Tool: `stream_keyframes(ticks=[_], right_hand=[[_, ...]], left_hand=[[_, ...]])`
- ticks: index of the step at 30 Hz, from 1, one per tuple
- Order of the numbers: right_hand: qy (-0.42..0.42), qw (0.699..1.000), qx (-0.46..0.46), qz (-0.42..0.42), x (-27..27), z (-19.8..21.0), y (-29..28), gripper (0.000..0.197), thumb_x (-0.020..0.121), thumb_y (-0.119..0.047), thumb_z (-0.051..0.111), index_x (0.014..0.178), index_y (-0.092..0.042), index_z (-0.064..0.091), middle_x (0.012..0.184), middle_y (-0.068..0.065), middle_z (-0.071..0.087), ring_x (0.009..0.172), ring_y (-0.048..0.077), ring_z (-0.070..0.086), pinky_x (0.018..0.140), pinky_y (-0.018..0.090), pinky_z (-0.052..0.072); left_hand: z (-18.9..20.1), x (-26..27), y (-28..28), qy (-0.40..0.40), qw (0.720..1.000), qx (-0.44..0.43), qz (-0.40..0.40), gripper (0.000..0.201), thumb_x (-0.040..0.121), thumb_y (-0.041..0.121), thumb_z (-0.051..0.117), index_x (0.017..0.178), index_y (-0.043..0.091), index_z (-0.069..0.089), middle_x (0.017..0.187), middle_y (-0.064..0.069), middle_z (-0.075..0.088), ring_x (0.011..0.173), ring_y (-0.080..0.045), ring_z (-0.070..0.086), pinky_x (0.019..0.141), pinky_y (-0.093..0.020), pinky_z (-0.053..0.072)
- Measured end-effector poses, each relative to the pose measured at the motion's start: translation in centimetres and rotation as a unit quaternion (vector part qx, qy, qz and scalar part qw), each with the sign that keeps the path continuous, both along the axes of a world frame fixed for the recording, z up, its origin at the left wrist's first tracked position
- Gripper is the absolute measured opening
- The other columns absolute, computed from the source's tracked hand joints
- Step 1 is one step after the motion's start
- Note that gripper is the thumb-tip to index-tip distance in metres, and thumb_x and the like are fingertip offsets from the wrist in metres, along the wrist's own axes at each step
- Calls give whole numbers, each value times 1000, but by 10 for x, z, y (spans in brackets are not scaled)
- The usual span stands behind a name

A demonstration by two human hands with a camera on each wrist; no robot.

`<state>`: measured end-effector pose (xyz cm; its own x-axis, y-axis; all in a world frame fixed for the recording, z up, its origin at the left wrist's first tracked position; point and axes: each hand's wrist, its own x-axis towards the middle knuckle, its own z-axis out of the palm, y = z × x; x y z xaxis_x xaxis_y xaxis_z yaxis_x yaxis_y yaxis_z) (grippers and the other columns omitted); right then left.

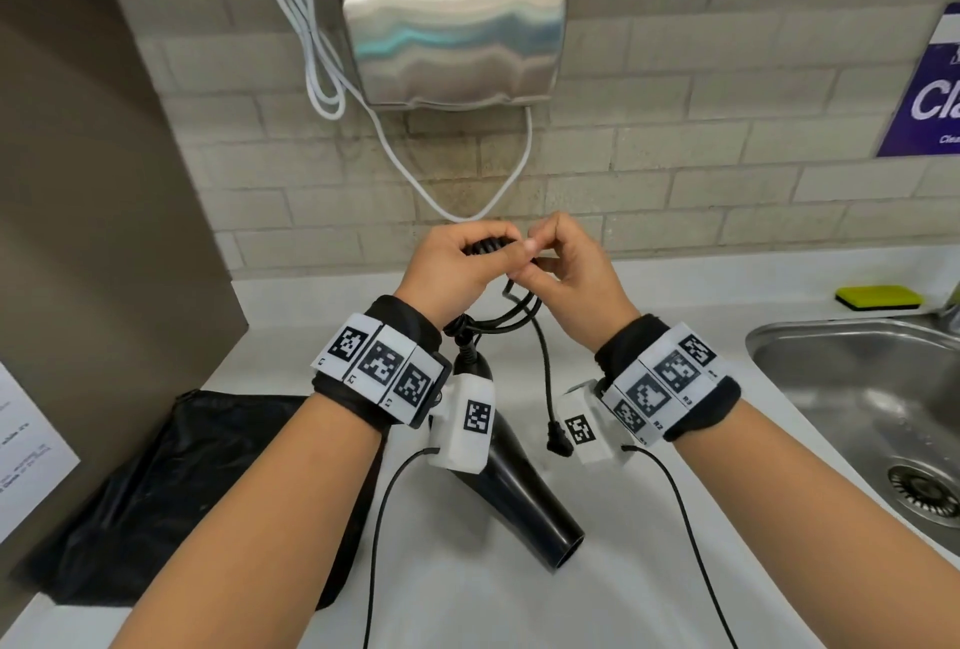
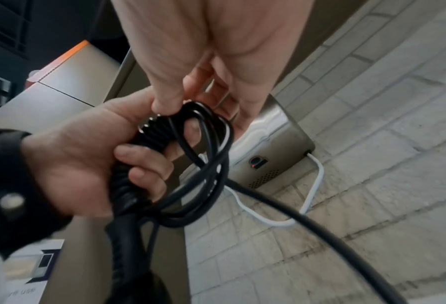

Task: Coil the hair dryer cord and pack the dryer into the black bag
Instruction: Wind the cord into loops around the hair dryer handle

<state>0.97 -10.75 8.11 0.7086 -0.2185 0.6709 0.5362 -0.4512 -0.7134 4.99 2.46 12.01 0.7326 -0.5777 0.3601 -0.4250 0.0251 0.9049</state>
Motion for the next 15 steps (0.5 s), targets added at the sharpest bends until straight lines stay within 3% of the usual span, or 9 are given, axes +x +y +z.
stream_keyframes(ticks=[3,5,8,12,15], right_hand=[[42,997,-44,45,3,-12,-2,14,87,-24,50,100,-23,45,93,-10,55,87,-1,57,80,22,50],[80,992,-76,54,5,-23,-5,23,88,-35,41,108,-24,45,90,-13,58,85,-3,58,84,20,48],[104,989,-108,3,7,-27,-16,30,87,-34,38,100,-12,54,78,-5,55,72,0,52,72,18,42],[95,986,-133,-27,3,-32,-28,21,89,-32,36,72,-26,46,64,-13,43,59,-6,48,59,9,35],[87,984,-137,-69,3,-24,-34,21,86,-24,40,68,-19,49,60,-12,45,59,-7,49,58,7,35]], left_hand=[[0,-2,0,7,1000,-11,-22,8,85,2,63,92,-1,64,43,16,52,36,4,46,42,-2,32],[-3,-1,-2,1,1000,-7,-26,10,82,-1,65,92,-2,65,54,11,57,42,3,50,46,-5,37],[-4,1,-3,2,1000,-14,-1,8,81,2,67,88,3,65,50,16,57,40,5,48,46,-3,34],[-2,2,1,22,999,-35,21,9,85,9,64,77,11,64,51,12,57,31,3,40,38,-4,29],[-2,0,2,13,1000,-20,18,4,85,9,64,83,5,65,58,5,57,31,4,42,39,-2,28]])
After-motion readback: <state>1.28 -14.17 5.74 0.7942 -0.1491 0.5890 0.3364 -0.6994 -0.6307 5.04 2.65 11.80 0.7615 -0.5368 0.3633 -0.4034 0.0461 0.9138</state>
